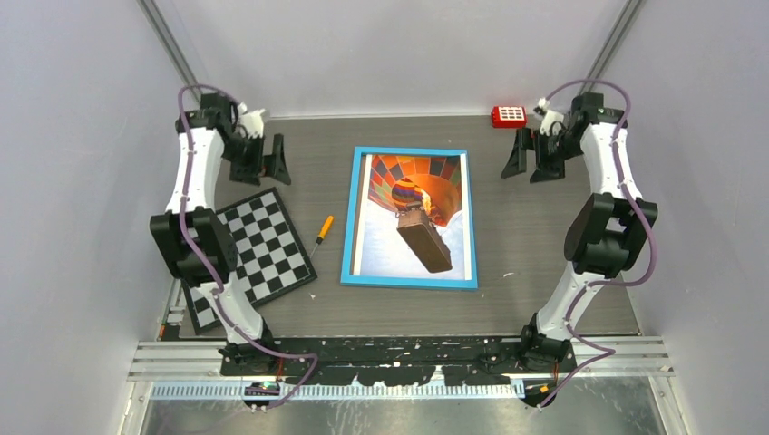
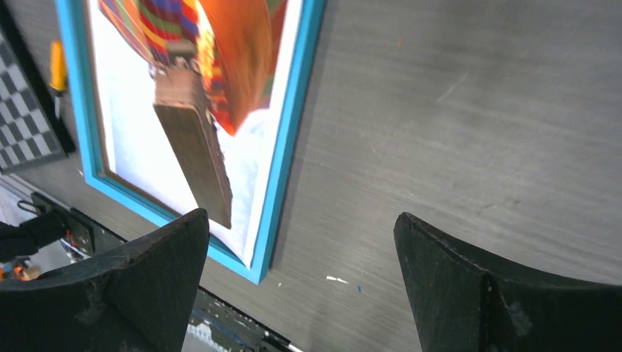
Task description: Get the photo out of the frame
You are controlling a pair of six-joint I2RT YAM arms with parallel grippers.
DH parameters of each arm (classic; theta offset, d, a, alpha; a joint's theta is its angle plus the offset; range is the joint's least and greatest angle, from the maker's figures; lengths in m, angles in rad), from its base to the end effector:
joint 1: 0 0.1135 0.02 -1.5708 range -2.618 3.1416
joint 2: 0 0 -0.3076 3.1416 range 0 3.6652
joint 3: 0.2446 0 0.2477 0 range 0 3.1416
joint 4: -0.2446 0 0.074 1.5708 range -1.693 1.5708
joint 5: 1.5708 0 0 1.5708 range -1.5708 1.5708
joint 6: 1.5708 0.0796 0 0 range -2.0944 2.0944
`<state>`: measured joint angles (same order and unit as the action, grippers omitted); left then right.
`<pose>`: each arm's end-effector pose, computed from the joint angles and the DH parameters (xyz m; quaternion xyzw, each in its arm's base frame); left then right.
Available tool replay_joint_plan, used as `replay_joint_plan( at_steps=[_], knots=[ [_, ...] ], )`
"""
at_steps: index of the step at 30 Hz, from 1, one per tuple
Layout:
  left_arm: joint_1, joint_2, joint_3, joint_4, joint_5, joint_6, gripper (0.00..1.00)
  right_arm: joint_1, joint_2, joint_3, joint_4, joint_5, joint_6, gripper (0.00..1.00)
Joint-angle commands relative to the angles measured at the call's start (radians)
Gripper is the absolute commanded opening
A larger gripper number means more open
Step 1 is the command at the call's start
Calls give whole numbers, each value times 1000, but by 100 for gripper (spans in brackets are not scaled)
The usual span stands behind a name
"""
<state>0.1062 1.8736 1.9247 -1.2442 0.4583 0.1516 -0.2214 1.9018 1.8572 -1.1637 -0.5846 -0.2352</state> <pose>0.4038 0.0076 0.3441 0.0643 0.9553 -0.1978 0.2100 0.4121 -0.0477 0.3224 -0.0584 0.9415 0.2370 0.2323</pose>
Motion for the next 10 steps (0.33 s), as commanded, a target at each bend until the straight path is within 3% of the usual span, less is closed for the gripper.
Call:
replay_joint_plan(
  at_steps=[1,10],
  knots=[
    [35,-153,-203,75,-39,62,100,-8,-94,-162,26,72,-53,100],
    [35,-311,-484,233,-51,21,100,-8,-180,-364,110,123,-14,100]
  ],
)
